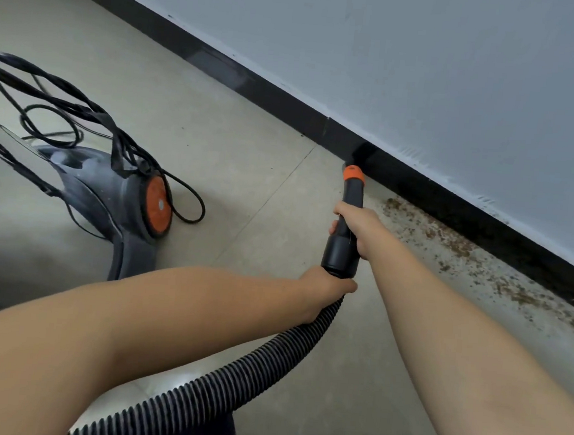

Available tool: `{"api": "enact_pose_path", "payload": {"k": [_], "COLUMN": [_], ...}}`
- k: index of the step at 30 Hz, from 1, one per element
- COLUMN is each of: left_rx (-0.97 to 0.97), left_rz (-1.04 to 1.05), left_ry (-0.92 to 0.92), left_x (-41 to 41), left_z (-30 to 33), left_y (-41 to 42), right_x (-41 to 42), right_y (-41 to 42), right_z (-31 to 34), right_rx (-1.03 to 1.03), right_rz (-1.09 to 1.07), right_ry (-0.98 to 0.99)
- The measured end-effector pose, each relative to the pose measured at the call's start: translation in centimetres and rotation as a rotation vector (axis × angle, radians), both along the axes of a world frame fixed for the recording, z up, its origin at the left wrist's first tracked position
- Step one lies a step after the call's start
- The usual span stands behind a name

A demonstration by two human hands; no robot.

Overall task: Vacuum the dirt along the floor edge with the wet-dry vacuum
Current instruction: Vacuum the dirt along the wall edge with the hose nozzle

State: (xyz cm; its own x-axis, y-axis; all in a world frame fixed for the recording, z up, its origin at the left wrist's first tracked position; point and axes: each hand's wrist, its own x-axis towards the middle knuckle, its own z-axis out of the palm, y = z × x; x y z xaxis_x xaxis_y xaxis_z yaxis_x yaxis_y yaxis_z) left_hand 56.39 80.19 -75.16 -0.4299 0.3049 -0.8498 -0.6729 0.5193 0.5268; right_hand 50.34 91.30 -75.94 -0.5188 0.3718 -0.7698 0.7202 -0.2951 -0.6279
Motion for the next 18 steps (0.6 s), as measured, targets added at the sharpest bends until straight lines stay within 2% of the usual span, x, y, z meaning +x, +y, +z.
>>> {"api": "enact_pose_path", "payload": {"k": [9, 18], "left_rx": [0.025, 0.007], "left_rz": [0.225, 0.238], "left_ry": [0.031, 0.009], "left_x": [-5.7, -5.5], "left_z": [-1.0, -1.8], "left_y": [-1.5, -1.4], "right_x": [-7.7, -7.7], "right_y": [-2.9, -3.7], "right_z": [-0.3, -0.2], "right_rx": [-0.006, 0.041], "right_rz": [0.184, 0.232], "right_ry": [0.039, 0.029]}}
